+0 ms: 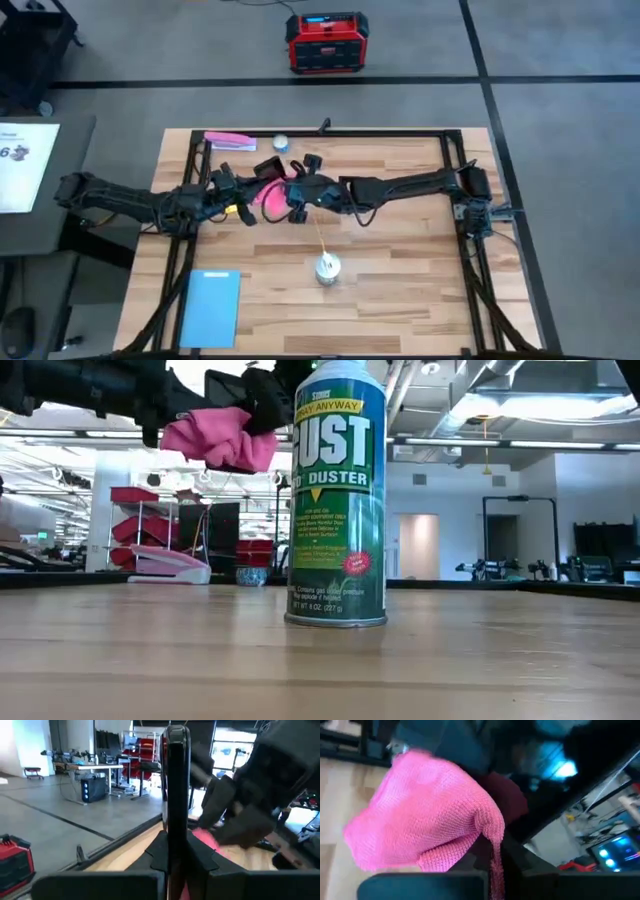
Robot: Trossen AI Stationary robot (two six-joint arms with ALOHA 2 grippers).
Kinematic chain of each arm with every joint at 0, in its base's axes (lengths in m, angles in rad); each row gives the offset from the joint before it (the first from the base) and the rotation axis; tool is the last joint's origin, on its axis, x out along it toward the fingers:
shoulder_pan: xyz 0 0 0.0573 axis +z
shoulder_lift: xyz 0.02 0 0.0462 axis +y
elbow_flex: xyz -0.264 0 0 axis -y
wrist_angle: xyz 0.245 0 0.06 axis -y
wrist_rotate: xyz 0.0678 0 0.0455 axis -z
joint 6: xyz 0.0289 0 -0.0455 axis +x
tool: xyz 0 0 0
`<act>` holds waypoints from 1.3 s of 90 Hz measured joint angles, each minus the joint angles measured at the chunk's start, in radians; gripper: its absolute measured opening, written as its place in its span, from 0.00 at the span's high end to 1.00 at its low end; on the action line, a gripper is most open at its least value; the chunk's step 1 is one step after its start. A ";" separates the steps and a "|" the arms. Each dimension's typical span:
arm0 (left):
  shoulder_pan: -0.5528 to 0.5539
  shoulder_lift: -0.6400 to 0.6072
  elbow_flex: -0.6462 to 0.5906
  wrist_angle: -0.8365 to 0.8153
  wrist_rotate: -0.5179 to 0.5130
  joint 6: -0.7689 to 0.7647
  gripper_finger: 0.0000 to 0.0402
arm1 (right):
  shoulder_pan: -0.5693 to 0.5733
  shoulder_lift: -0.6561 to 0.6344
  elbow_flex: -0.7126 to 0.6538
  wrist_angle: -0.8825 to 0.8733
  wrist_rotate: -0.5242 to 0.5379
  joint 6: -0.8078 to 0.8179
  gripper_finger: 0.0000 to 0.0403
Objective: Apply microfiber cloth
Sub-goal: Wipe the front of the black cellphone with the pink microfiber cloth
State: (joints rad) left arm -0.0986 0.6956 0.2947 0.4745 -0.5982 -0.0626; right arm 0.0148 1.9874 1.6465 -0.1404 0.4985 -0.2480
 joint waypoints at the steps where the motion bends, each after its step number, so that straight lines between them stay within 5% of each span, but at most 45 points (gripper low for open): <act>1: 0.000 0.000 0.001 0.000 0.001 0.001 0.97 | 0.000 0.004 0.000 0.000 -0.001 0.004 1.00; 50: 0.001 0.011 0.006 0.000 -0.011 -0.025 0.97 | -0.041 0.014 0.079 0.005 -0.001 -0.091 1.00; 82: 0.000 0.015 0.003 -0.032 0.023 -0.017 0.97 | -0.022 0.012 0.084 -0.090 0.002 0.008 1.00; 117: -0.004 0.013 0.003 -0.241 -0.006 -0.148 0.98 | -0.017 0.005 0.090 -0.078 0.069 -0.047 1.00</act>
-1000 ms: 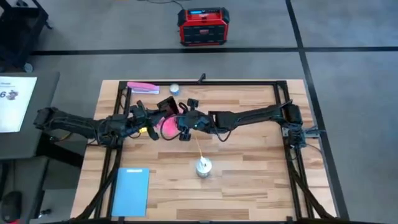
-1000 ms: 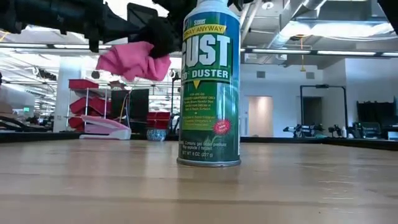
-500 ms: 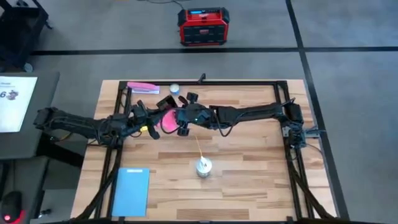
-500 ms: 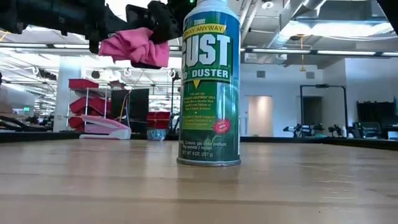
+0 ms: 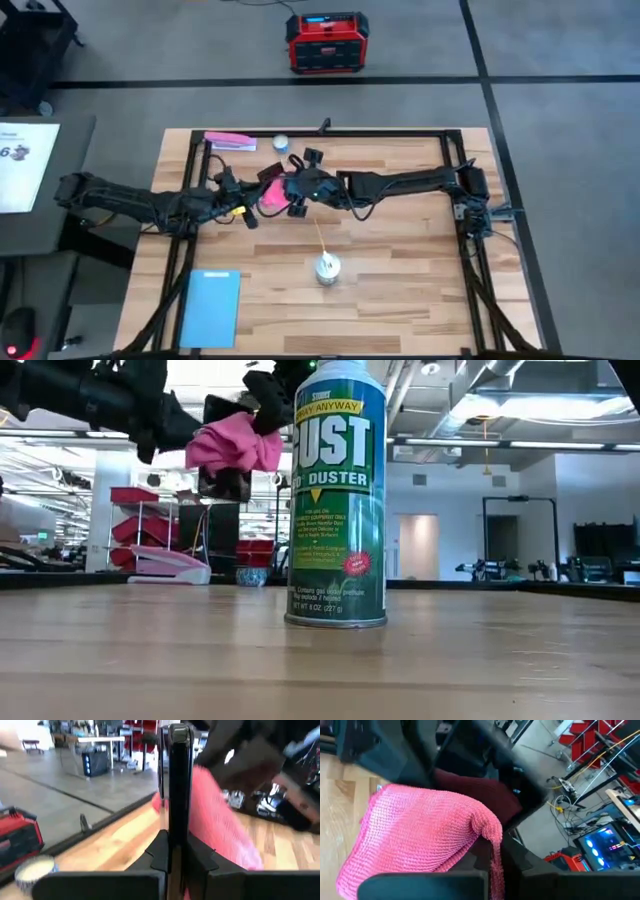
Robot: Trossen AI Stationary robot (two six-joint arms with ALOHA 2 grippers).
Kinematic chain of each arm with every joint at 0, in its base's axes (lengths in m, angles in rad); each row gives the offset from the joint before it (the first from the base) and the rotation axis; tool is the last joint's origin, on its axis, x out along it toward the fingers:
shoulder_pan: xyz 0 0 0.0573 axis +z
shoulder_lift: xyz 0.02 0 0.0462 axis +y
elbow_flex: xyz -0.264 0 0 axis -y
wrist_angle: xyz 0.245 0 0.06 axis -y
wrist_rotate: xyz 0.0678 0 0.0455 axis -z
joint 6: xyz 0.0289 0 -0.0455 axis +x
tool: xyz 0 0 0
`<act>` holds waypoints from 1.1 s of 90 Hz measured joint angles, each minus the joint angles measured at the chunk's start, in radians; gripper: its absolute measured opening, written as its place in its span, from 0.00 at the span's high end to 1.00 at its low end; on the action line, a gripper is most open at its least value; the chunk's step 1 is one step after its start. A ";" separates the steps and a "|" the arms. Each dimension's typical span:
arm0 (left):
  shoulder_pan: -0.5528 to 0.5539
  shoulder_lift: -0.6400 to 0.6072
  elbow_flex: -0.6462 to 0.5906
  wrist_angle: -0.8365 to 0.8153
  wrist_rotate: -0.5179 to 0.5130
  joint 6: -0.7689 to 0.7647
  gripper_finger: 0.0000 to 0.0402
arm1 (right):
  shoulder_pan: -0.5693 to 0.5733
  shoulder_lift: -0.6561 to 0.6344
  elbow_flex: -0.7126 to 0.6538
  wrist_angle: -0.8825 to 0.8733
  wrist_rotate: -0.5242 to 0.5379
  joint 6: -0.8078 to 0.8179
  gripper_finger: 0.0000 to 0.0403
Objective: Apply microfiber cloth
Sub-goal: Wipe the front of the black cellphone with the pink microfiber cloth
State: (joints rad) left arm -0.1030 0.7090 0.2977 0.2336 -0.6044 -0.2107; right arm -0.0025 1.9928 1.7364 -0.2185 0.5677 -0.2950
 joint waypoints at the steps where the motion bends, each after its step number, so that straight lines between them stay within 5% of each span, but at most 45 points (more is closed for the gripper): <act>1: 0.000 0.000 0.000 -0.004 0.000 -0.003 0.98 | 0.000 0.000 0.003 -0.001 0.000 -0.001 1.00; 34: 0.000 0.000 0.000 0.040 -0.023 0.026 0.98 | 0.011 0.009 0.052 0.070 -0.087 -0.001 1.00; 64: 0.001 0.000 -0.001 0.048 -0.047 0.031 0.98 | -0.025 0.015 0.052 -0.032 -0.015 0.035 1.00; 99: 0.001 0.000 -0.001 0.073 -0.029 0.058 0.98 | -0.009 0.022 0.050 0.064 -0.095 0.009 1.00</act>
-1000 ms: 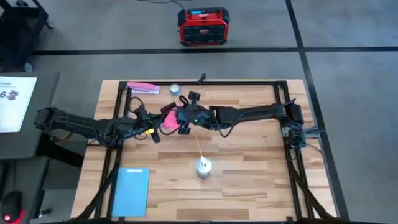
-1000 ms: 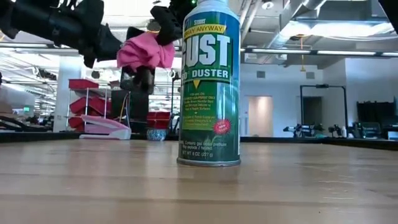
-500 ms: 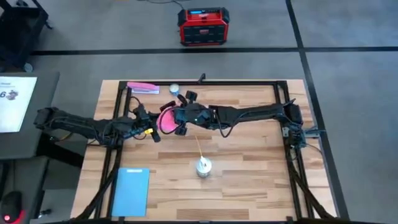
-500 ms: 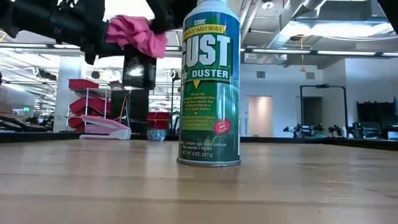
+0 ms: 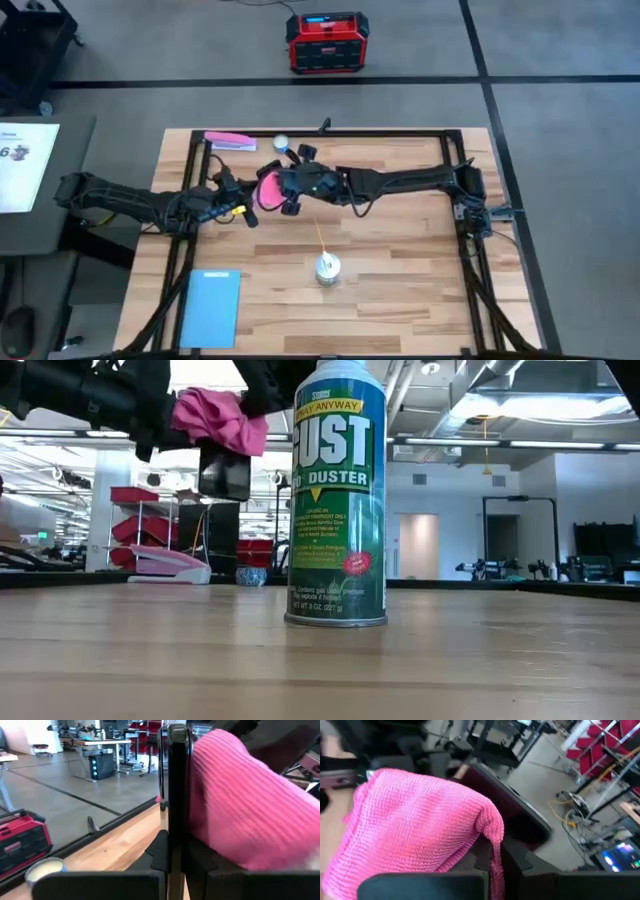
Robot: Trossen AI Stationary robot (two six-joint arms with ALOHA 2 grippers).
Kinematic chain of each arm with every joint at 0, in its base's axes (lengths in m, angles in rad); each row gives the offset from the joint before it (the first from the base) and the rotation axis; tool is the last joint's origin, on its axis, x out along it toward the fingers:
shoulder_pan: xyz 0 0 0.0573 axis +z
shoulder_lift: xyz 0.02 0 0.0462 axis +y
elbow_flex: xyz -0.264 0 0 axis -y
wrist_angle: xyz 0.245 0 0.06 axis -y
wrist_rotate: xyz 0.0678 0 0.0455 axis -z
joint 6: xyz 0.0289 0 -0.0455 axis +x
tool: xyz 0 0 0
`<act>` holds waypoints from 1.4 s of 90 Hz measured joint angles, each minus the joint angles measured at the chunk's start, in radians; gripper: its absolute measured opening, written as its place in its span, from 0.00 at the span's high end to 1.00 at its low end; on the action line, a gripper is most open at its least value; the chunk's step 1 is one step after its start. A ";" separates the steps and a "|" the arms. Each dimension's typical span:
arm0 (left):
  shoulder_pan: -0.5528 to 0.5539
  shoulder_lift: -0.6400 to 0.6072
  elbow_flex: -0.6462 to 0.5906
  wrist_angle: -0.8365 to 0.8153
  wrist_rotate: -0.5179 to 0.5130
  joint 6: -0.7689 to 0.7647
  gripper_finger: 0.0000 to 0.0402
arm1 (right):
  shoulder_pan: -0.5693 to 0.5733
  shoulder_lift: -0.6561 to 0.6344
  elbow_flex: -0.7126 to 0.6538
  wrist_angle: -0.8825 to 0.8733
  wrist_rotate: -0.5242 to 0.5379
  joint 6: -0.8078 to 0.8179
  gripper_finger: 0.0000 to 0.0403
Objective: Apply microfiber cloth
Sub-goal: Wipe the front of the black cellphone with the pink microfiber cloth
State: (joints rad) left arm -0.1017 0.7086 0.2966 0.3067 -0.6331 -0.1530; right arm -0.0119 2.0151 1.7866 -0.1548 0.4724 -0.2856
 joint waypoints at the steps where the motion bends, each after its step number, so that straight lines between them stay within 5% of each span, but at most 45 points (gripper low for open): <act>1: 0.000 0.000 0.000 0.000 0.000 0.000 0.98 | -0.001 0.000 0.000 0.000 0.000 0.000 1.00; 29: 0.000 -0.054 0.000 -0.003 -0.013 0.039 0.98 | -0.034 -0.002 -0.003 -0.117 -0.025 0.086 1.00; 78: 0.000 -0.133 0.001 0.006 0.031 0.076 0.98 | -0.009 0.003 -0.043 -0.001 -0.130 0.131 1.00; 126: 0.000 -0.134 0.002 -0.037 0.025 0.080 0.98 | -0.030 -0.007 -0.088 -0.263 -0.071 0.192 1.00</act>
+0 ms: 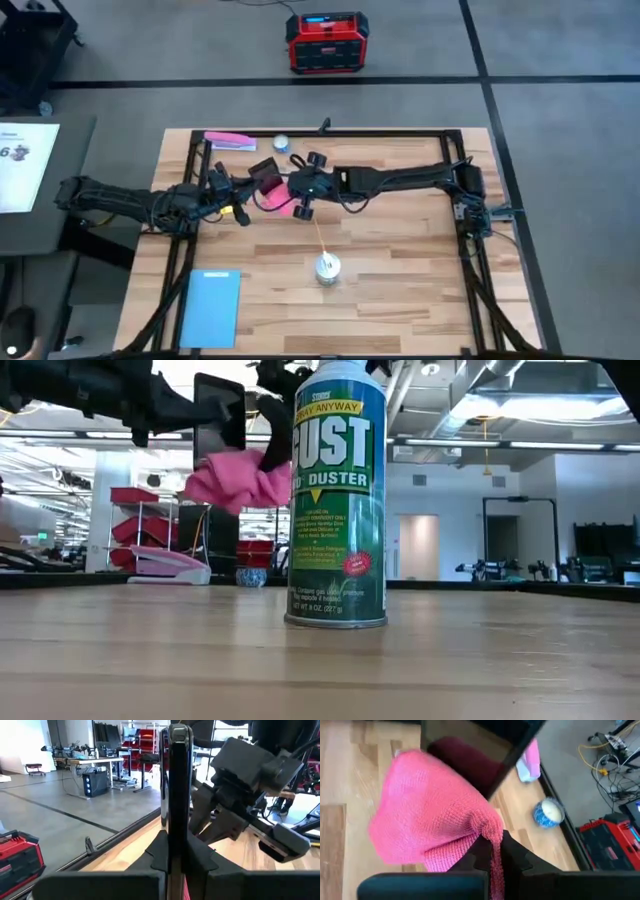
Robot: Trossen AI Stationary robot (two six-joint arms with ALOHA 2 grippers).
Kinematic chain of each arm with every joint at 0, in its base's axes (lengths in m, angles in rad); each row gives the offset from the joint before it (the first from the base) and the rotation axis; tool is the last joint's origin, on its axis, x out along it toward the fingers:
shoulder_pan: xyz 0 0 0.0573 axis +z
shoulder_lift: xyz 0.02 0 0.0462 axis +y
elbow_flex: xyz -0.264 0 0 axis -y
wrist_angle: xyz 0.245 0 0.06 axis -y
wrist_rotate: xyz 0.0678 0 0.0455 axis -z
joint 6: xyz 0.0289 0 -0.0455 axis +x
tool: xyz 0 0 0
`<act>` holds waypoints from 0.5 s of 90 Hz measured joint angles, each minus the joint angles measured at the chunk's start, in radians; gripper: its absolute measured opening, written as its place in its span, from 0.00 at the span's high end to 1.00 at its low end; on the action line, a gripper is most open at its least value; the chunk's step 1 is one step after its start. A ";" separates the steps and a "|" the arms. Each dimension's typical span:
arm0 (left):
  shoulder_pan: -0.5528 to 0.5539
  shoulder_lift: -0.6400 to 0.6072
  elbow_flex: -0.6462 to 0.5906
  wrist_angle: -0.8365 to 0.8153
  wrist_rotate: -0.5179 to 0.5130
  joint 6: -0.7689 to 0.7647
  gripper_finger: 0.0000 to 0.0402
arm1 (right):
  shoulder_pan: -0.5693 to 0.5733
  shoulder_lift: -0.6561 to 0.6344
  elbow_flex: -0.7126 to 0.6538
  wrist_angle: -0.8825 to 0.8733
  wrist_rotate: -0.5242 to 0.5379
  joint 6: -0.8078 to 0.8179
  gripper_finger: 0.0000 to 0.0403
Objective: Apply microfiber cloth
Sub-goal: Wipe the front of the black cellphone with the pink microfiber cloth
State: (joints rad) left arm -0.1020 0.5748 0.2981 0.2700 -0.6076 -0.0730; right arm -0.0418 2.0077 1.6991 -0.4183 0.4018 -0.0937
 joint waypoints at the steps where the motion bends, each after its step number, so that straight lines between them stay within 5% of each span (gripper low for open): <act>1: 0.000 0.000 0.000 -0.002 0.000 0.000 0.98 | 0.000 -0.003 -0.006 0.000 0.000 0.000 1.00; 20: 0.000 0.000 0.000 -0.039 -0.003 -0.006 0.98 | 0.007 -0.149 -0.148 0.036 -0.003 0.011 1.00; 45: 0.000 0.000 0.000 -0.048 -0.003 -0.013 0.98 | -0.001 -0.501 -0.537 0.249 -0.094 0.057 1.00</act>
State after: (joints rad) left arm -0.1017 0.5751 0.2981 0.2218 -0.6109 -0.0858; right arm -0.0432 1.5063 1.1620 -0.1697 0.3080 -0.0362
